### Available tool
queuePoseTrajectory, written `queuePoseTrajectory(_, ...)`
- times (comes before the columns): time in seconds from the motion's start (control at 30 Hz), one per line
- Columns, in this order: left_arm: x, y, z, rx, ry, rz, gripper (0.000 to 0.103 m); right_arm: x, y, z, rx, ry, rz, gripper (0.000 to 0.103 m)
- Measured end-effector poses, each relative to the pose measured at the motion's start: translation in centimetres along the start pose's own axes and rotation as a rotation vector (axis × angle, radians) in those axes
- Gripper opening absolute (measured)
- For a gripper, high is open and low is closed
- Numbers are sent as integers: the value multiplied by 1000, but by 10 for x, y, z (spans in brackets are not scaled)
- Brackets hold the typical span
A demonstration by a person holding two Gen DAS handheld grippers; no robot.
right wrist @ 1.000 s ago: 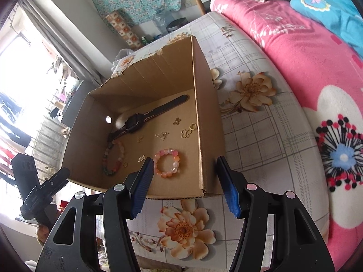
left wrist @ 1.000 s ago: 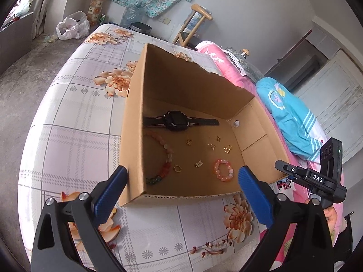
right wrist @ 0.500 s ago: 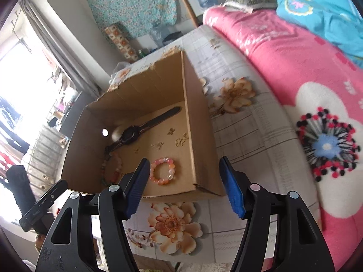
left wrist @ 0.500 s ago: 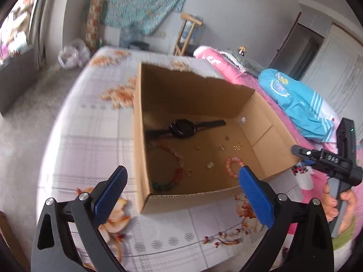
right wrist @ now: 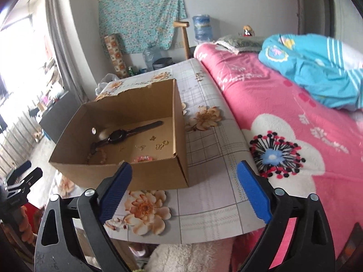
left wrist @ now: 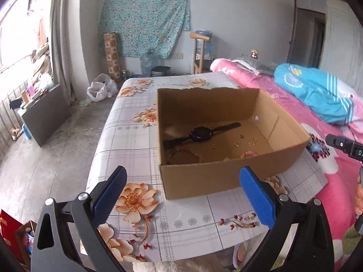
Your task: Organize jewelry
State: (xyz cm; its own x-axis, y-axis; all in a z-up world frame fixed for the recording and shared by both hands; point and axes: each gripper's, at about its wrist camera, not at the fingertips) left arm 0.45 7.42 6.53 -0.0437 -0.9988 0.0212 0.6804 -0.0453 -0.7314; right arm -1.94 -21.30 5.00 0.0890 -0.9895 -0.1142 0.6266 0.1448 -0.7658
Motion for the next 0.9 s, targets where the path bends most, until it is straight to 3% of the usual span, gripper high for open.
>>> queuePoseTrajectory(0.2, 29, 1, -7, -22, 46, 32, 98, -20, -3, -19, 18, -40, -24, 95)
queuePoseTrajectory(0.37, 42, 3, -1, -18, 65, 50, 98, -36, -3, -22, 43, -93, -136, 95)
queuePoseTrajectory(0.53, 51, 9, 4, -41, 33, 46, 98, -43, -3, -22, 64, -107, -137, 95)
queuePoseTrajectory(0.7, 64, 29, 3, -119, 23, 114, 98, -53, 14, -20, -5, -140, -154, 95)
queuePoseTrajectory(0.9, 64, 45, 0, -202, -25, 111, 98, -58, 32, -18, -101, -132, -93, 95)
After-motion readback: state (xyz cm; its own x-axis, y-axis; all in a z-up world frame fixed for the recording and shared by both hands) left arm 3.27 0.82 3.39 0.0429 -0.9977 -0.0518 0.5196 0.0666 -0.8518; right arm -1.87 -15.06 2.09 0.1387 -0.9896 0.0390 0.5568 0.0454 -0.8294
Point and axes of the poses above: each gripper's, at about its wrist camera, not at the fingertips, and y roughly the way its jaws point, x to its right, z to its top, and after that the axes turned 6 degrees about -x, right-handed
